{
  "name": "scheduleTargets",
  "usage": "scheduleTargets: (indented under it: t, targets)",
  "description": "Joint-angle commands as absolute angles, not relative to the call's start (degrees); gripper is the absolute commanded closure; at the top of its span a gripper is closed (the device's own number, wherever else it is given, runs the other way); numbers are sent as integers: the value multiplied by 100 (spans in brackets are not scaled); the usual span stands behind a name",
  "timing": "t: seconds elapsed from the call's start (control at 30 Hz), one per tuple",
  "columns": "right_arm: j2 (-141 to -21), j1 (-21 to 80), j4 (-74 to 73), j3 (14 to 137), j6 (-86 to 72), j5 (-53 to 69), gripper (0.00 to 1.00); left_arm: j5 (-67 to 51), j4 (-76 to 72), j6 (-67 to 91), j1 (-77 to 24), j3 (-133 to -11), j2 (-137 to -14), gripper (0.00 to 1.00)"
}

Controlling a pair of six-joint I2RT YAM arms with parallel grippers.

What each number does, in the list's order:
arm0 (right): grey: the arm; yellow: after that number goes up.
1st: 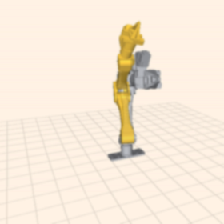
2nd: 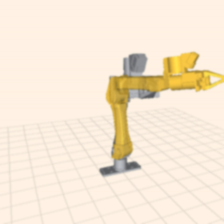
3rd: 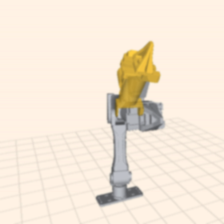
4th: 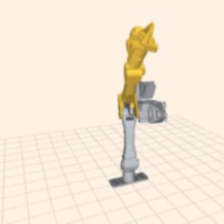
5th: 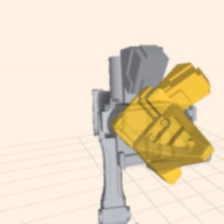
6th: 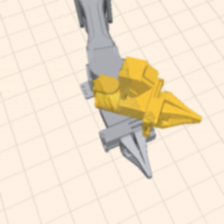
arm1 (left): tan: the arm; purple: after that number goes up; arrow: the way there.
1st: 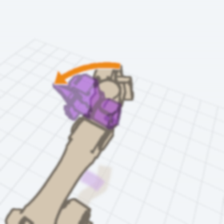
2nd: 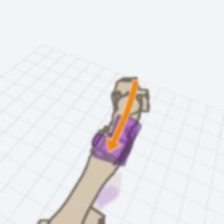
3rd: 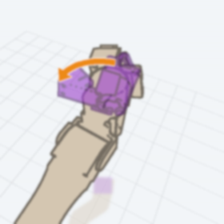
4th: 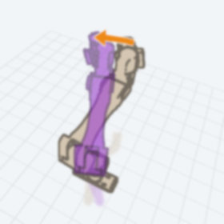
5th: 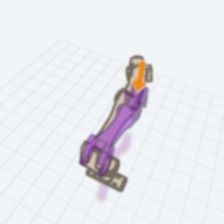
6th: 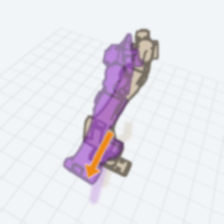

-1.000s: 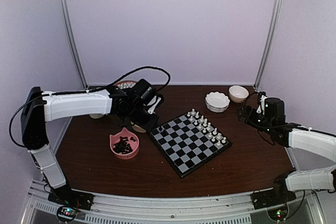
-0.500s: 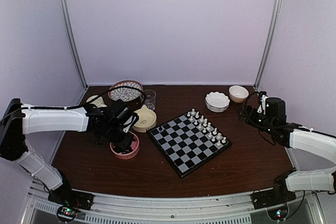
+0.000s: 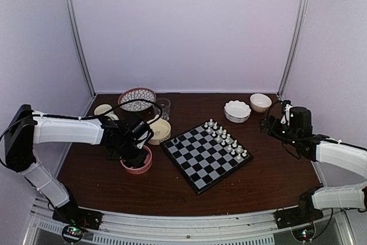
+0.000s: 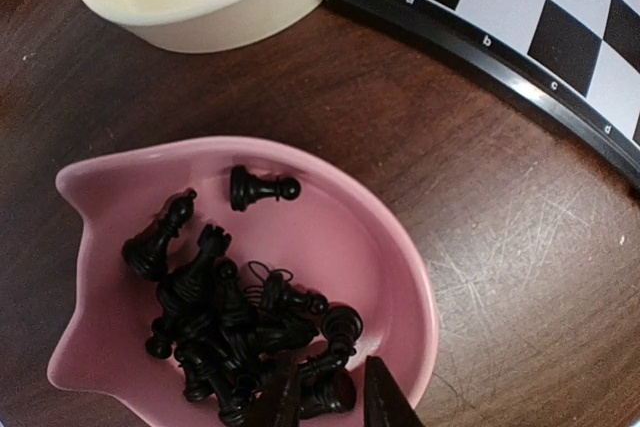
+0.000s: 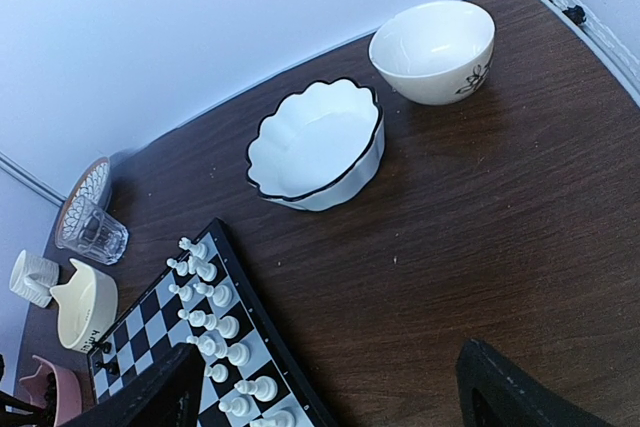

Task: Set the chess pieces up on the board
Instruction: Pick up the pawn from the storage box.

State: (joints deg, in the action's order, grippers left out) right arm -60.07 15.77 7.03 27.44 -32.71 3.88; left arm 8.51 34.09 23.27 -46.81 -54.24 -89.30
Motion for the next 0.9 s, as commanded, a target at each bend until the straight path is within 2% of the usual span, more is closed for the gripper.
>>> scheduleTargets:
  t: [0.0, 0.53, 0.73, 0.87]
  targets:
    - [-5995, 1600, 686, 2751, -3190, 259, 9, 825, 3243, 2287, -4641, -5568, -9059, 76]
    - [-6012, 1600, 675, 2756, -3182, 255, 9, 847, 3270, 2248, -4641, -5689, -9386, 81]
    - [-6003, 1600, 677, 2755, -3181, 259, 9, 774, 3289, 2259, -4640, -5702, -9327, 99]
    - [-5994, 1600, 670, 2754, -3182, 252, 9, 705, 3386, 2284, -4640, -5756, -9050, 100]
